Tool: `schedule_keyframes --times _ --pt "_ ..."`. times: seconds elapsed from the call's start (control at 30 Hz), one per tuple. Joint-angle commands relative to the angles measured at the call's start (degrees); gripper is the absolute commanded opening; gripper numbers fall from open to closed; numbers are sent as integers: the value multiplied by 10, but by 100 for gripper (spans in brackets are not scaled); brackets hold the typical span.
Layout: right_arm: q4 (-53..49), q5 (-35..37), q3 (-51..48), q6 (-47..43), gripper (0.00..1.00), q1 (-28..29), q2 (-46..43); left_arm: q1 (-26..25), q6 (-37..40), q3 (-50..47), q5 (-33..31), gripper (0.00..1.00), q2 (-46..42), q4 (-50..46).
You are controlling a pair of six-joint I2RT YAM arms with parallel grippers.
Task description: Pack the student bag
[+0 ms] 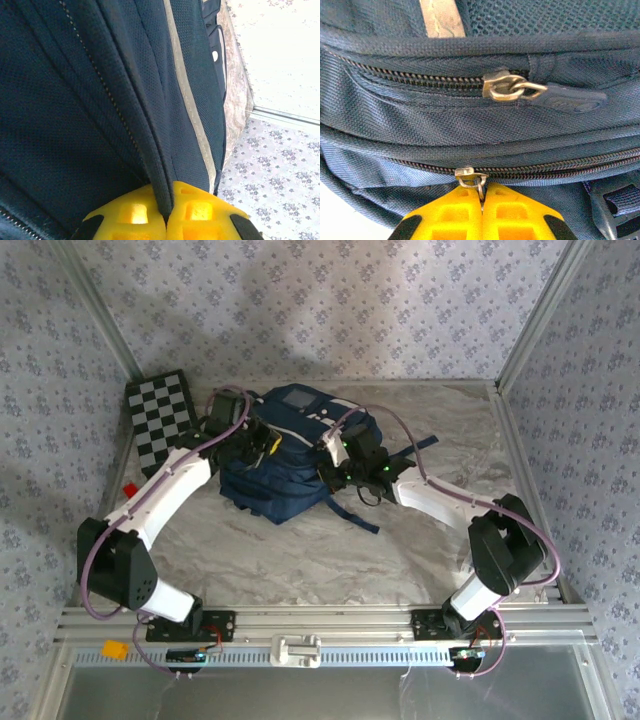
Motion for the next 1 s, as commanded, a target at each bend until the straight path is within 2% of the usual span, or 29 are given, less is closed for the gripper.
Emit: schedule_keyframes --times 0.0,0.17,0.23,0.33,0.53,0.7,0.77,0.83,0.9,0.97 --pt "-7 -18 -16 5 4 -5 -22 5 10 19 24 0 -44 74" --pt "-11 -11 0 2 0 -11 -8 5 11 23 27 0 -42 71" --pt "-21 27 10 3 0 -9 2 5 11 26 31 0 -44 72" --pt "-57 71 31 23 0 -37 32 6 17 26 34 0 -51 64" --pt "-81 50 75 68 0 -113 80 3 55 -18 32 0 -86 27" --pt "-100 85 84 93 0 -116 82 31 62 -104 66 0 -116 52" --pt "-100 47 75 79 0 -101 65 45 80 -114 93 0 -112 61" --pt "-104 13 66 74 14 -76 41 49 110 -106 105 0 -103 53" --pt "-118 -15 65 87 23 -56 18 51 152 -92 116 0 -92 30" --pt "-137 -8 72 114 33 -40 6 59 186 -87 137 0 -81 16"
